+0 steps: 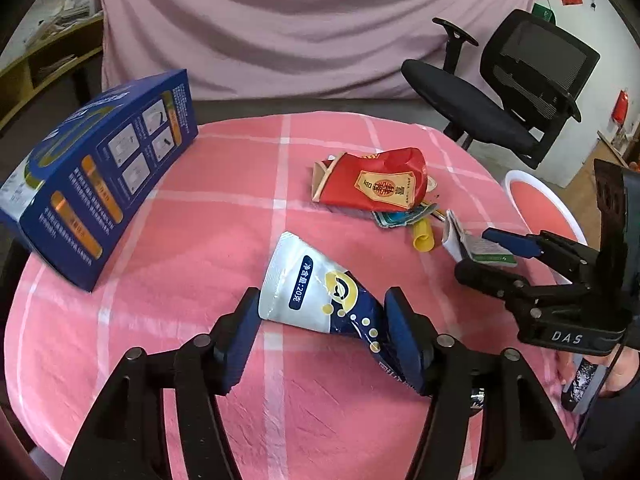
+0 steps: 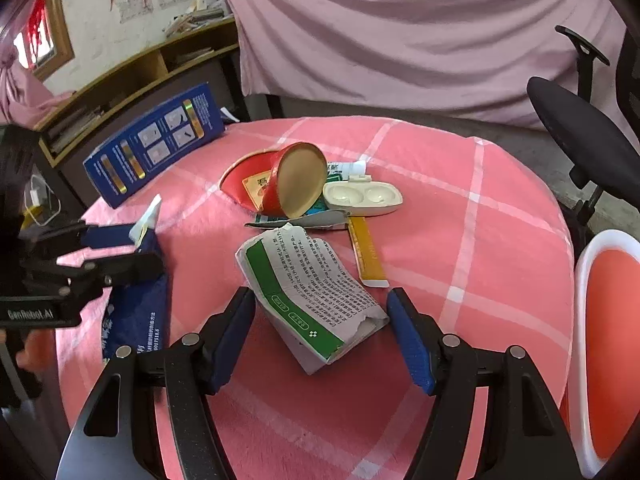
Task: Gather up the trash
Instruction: 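Grasp the white-blue tube with left while right grasps the green-white medicine box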
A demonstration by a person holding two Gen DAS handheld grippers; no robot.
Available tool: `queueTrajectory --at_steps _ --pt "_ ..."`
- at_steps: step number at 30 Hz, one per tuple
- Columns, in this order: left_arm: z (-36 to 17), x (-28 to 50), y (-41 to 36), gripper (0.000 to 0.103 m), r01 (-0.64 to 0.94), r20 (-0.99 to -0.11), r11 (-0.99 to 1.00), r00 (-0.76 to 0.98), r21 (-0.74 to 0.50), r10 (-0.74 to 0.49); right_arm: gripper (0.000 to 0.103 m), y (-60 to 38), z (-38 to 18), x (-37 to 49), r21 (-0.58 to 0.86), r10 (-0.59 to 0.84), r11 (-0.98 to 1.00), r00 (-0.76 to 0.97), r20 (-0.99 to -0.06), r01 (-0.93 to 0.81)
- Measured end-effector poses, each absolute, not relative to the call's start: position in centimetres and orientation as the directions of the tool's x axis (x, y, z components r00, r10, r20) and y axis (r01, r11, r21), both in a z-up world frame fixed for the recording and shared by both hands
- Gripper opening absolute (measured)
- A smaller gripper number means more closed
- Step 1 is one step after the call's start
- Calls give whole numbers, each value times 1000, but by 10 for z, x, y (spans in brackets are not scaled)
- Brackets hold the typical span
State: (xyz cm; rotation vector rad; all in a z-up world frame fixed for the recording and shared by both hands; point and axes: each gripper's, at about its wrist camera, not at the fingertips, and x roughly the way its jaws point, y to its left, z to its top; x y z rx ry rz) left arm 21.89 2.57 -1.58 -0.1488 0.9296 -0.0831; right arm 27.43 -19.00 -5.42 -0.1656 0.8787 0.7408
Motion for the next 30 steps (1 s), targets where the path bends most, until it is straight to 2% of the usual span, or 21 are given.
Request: queueTrajectory --at_steps 6,15,24,25,27,28,30 --pt "-16 226 20 64 -11 -786 990 609 -144 -108 67 -198 -49 273 180 532 759 438 -725 -626" --pt "-8 200 31 67 -127 -729 984 685 -121 -1 67 -219 -45 275 241 557 780 464 -689 -578" --pt "-20 183 8 66 -122 -772 968 628 -217 -94 67 -219 -43 272 219 545 787 482 -686 -576" --pt "-20 186 4 65 -119 -779 970 620 -212 -94 67 -220 -43 272 220 545 787 483 -685 -576" --pt "-20 190 -1 47 -104 -779 965 614 -241 -128 67 -221 -43 272 224 546 788 484 -683 -573" --pt "-20 192 -2 43 -100 -780 961 609 -257 -145 67 -221 -43 272 226 547 789 485 -682 -572" --pt "-19 196 -3 27 -97 -776 956 608 -278 -164 67 -221 -43 272 228 549 789 487 -679 -571"
